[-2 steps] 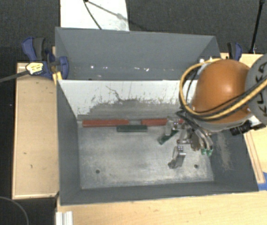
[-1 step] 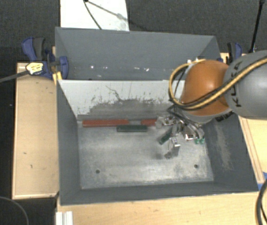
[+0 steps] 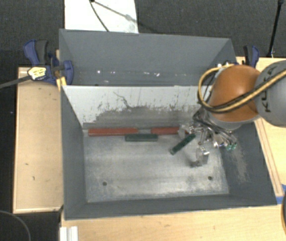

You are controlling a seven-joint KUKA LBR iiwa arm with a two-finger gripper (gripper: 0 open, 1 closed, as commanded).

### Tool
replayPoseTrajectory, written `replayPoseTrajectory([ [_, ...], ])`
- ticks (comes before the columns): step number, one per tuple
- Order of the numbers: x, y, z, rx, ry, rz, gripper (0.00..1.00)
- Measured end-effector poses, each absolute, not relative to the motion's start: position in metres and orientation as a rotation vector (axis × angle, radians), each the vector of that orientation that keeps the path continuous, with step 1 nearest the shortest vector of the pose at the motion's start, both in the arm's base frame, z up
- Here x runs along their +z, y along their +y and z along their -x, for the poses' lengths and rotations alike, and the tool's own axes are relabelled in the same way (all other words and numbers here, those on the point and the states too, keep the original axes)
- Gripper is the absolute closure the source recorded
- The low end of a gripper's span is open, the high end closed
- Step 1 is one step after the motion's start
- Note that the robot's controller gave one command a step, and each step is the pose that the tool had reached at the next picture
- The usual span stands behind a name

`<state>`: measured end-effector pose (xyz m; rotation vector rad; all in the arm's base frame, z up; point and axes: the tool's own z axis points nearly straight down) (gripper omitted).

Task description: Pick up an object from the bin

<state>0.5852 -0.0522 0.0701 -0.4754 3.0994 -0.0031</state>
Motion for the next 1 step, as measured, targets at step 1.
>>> replayPoseTrajectory([
  [1,0.0709,-0.0501,-0.5856,0.000,3.100,0.469,1.00],
])
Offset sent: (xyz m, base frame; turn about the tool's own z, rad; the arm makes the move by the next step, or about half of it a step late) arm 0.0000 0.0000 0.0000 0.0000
